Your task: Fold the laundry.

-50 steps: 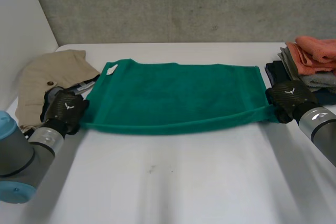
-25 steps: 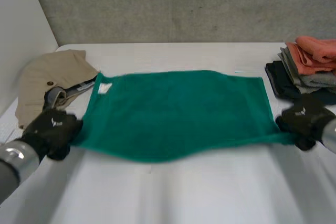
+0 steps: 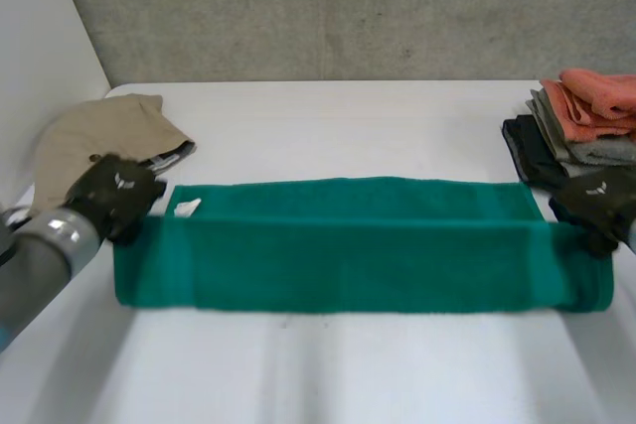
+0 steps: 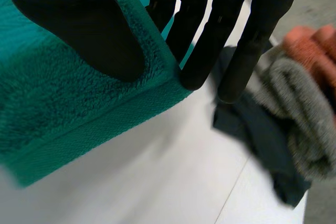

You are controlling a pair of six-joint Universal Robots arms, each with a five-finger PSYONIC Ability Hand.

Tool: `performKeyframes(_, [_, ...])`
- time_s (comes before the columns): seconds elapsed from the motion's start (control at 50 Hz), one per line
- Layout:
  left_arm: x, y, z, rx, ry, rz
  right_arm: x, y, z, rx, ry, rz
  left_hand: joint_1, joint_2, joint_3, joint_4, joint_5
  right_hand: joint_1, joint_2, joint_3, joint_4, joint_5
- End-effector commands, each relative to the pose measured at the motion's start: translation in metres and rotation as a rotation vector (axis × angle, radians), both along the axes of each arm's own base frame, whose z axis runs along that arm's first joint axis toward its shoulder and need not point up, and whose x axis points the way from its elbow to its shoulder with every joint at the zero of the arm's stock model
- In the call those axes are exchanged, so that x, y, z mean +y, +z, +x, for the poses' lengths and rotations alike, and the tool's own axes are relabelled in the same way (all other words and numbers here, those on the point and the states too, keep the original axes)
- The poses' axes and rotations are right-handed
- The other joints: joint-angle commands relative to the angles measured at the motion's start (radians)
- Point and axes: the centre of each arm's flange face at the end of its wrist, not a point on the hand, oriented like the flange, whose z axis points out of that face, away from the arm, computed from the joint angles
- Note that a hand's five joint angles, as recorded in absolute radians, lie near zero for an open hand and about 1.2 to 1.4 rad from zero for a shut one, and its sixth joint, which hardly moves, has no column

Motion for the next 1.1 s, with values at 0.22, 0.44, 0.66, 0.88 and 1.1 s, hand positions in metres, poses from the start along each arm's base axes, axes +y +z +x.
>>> performKeyframes(0.22, [-0.108, -0.028, -0.068, 0.012, 0.035, -0.169, -0.092, -0.024, 0.038, 0.033, -0.067, -0.309, 0.233, 0.199, 0.203, 0.197, 0.239, 0.282, 0.223, 0.193, 0.198, 0.196])
performKeyframes(0.44, [-0.111, -0.03, -0.093, 0.04, -0.008, -0.248, -0.11, -0.035, 0.053, 0.016, -0.059, -0.406, -0.985, -1.019, -1.015, -1.022, -0.98, -0.94, -0.999, -1.029, -1.024, -1.026])
performKeyframes(0.66, [-0.071, -0.006, -0.097, 0.071, -0.038, -0.223, -0.055, -0.01, 0.053, -0.081, -0.081, -0.234, -0.988, -1.022, -1.018, -1.025, -0.983, -0.94, -0.999, -1.029, -1.024, -1.026])
performKeyframes(0.88, [-0.022, 0.008, -0.076, 0.198, -0.014, -0.144, -0.013, -0.024, 0.006, -0.195, -0.131, 0.099, -0.988, -1.022, -1.018, -1.025, -0.983, -0.639, -0.698, -0.728, -0.723, -0.726])
performKeyframes(1.1, [-0.01, -0.006, -0.073, 0.219, -0.016, -0.151, -0.022, -0.051, -0.016, -0.231, -0.152, 0.071, -0.988, -1.022, -1.018, -1.025, -0.983, -0.572, -0.63, -0.66, -0.655, -0.658])
